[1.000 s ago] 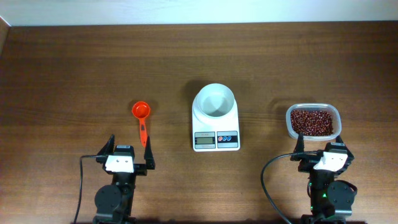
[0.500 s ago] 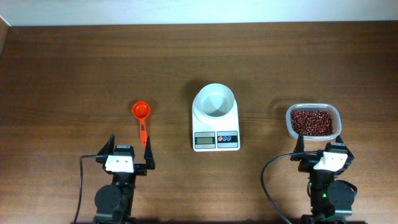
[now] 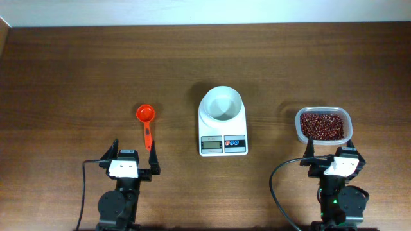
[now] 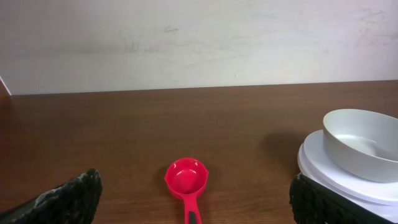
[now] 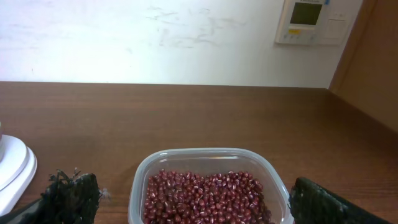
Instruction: Scoop item into bowl and weigh 50g on scale
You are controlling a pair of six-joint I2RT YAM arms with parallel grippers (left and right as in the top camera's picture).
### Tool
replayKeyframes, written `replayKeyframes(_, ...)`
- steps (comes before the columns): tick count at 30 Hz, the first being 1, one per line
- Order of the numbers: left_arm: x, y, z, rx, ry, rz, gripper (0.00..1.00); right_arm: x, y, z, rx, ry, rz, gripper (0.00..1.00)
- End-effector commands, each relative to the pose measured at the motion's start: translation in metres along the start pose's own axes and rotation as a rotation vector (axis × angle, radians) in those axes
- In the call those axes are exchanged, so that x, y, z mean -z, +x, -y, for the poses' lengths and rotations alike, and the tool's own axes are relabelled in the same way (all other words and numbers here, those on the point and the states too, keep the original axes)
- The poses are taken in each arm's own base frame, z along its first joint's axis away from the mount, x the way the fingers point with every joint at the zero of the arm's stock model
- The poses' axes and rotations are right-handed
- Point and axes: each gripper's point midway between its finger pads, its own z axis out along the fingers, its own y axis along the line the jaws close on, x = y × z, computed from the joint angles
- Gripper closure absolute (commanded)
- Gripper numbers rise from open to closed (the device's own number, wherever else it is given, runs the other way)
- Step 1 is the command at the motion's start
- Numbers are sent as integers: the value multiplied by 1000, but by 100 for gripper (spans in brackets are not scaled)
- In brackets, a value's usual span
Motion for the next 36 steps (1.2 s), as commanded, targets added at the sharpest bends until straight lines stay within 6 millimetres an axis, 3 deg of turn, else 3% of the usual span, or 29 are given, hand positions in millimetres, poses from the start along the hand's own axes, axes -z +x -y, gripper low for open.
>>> replayKeyframes(1, 0, 1, 0, 11, 1, -3, 1, 0, 4, 4, -3, 24, -13, 1)
replayKeyframes(23, 0, 1, 0, 11, 2, -3, 1, 0, 4, 4, -3, 24, -13, 1)
replayKeyframes(29, 3, 2, 15, 22, 94, -34, 1, 0, 4, 4, -3, 24, -13, 1)
replayKeyframes(32, 17, -8, 14, 72, 94, -125, 1, 0, 4, 4, -3, 24, -13, 1)
replayKeyframes(36, 38, -57, 9, 151, 73, -226, 1, 0, 4, 4, -3, 24, -13, 1)
